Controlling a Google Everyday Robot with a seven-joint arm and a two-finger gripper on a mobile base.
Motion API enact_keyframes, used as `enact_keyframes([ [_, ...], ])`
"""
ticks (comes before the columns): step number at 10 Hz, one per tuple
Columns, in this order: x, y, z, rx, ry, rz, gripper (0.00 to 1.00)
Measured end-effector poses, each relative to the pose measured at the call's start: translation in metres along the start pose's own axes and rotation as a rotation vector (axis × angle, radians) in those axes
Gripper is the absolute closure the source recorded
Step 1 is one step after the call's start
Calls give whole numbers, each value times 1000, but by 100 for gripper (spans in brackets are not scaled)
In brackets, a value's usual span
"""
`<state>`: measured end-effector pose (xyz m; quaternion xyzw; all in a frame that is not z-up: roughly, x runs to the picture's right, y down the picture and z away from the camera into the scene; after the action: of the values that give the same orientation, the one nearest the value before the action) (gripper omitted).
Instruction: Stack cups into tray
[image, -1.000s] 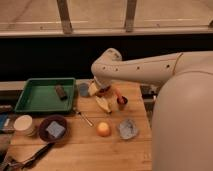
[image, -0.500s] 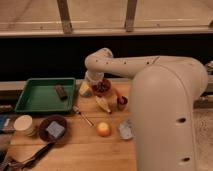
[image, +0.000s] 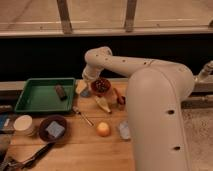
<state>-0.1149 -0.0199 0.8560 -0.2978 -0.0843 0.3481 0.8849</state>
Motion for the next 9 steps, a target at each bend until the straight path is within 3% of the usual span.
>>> enact_keyframes([
  [2, 5, 2, 2, 10, 0, 3, 20],
  [4, 4, 14, 11, 46, -10, 14, 20],
  [6, 2, 21, 24, 57, -9, 116, 20],
  [7, -2, 25, 26, 60, -9, 128, 20],
  [9, -11, 29, 37, 46, 3, 54, 20],
])
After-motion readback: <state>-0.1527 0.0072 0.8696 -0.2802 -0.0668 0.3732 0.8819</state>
